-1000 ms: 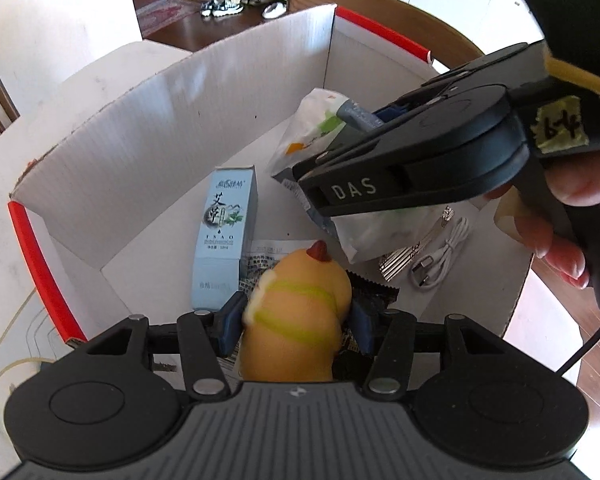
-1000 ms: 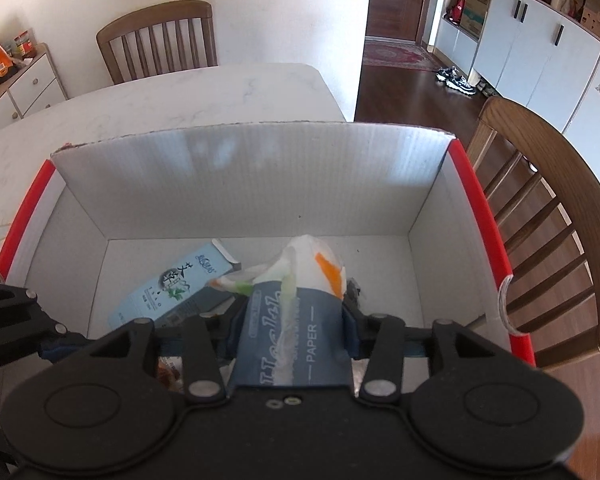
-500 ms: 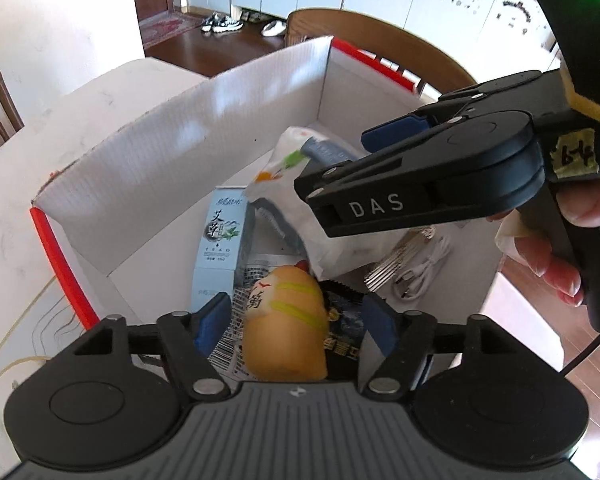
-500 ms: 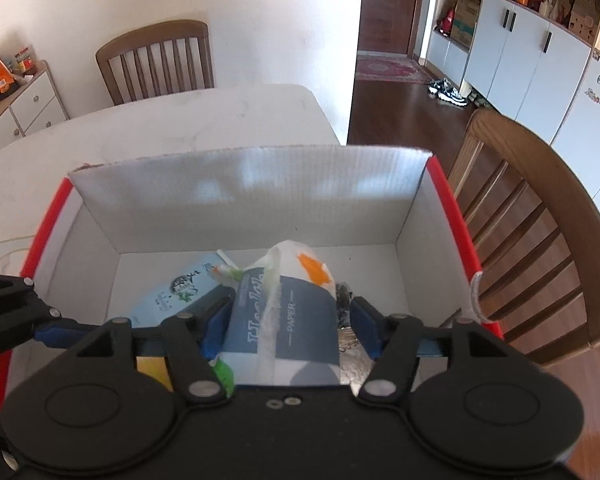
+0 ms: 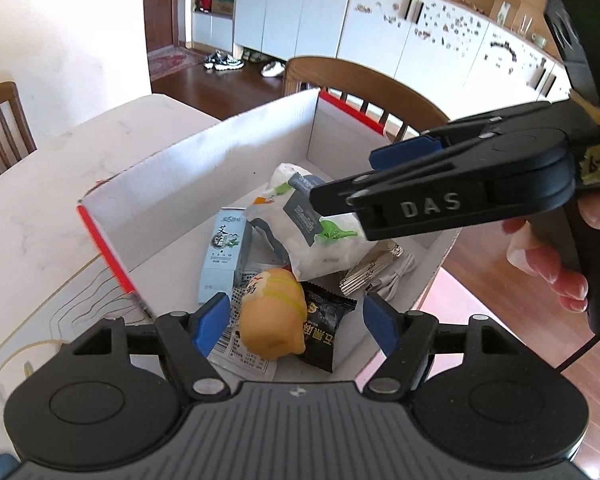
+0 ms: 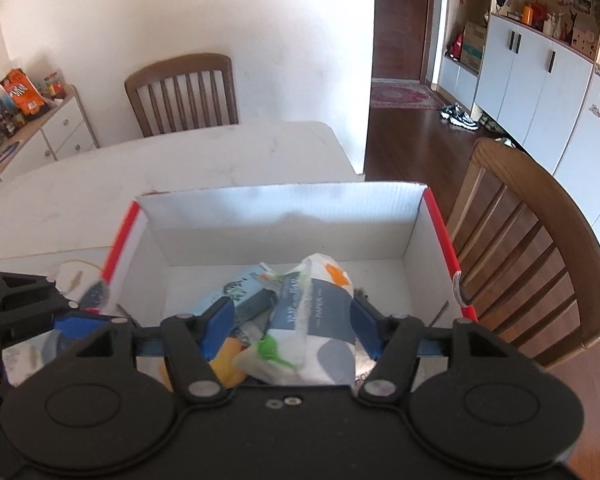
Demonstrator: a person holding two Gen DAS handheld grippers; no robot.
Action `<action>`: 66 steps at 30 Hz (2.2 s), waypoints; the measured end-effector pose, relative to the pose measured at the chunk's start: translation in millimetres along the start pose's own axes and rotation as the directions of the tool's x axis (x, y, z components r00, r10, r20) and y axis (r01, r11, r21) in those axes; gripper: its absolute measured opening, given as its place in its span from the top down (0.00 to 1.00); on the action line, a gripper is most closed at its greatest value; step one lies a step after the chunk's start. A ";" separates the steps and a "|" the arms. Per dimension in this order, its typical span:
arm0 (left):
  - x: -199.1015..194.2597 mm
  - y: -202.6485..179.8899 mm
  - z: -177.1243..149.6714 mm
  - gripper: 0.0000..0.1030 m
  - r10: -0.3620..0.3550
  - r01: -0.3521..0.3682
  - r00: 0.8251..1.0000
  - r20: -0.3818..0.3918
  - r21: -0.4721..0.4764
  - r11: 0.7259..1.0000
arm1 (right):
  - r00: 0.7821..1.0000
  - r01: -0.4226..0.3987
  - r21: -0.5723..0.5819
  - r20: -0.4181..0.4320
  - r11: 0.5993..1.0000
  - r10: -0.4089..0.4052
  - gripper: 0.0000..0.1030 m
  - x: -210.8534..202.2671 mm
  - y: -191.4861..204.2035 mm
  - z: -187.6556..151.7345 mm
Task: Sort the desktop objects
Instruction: 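Withdraw both tools from the shoebox back over the table, then grasp the pink-white wrapped bag with the right tool while the left tool grasps the blue cracker packet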
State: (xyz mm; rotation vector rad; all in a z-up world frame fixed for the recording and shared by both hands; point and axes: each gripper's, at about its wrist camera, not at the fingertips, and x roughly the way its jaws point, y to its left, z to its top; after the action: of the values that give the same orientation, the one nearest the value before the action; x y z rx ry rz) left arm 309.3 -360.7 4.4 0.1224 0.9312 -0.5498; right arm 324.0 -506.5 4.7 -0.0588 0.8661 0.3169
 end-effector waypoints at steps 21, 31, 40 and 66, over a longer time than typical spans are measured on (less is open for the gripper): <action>-72.5 27.0 -49.4 0.17 0.021 -0.012 0.990 0.137 -0.061 0.998 | 0.996 -0.071 -0.009 0.061 0.997 0.071 0.28 -41.2 62.0 -18.1; -106.6 59.9 -86.0 0.02 0.053 -0.035 0.985 0.167 -0.107 0.994 | 0.992 -0.095 -0.041 0.080 0.995 0.098 0.25 -36.8 115.4 -15.7; -139.3 100.4 -131.3 0.00 0.147 -0.113 0.970 0.192 -0.174 0.978 | 0.984 -0.156 -0.098 0.069 0.983 0.163 0.24 -18.6 182.0 -6.4; -197.1 220.0 -257.2 0.00 0.391 -0.326 0.913 0.115 -0.370 0.870 | 0.939 -0.340 -0.282 -0.047 0.897 0.341 0.24 38.3 350.0 -6.7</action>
State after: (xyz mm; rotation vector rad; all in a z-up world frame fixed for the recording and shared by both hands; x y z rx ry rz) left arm 139.2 -9.0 -23.8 -0.0720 0.7819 -0.0420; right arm 238.1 -165.1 -1.7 -0.1767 0.8199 0.7731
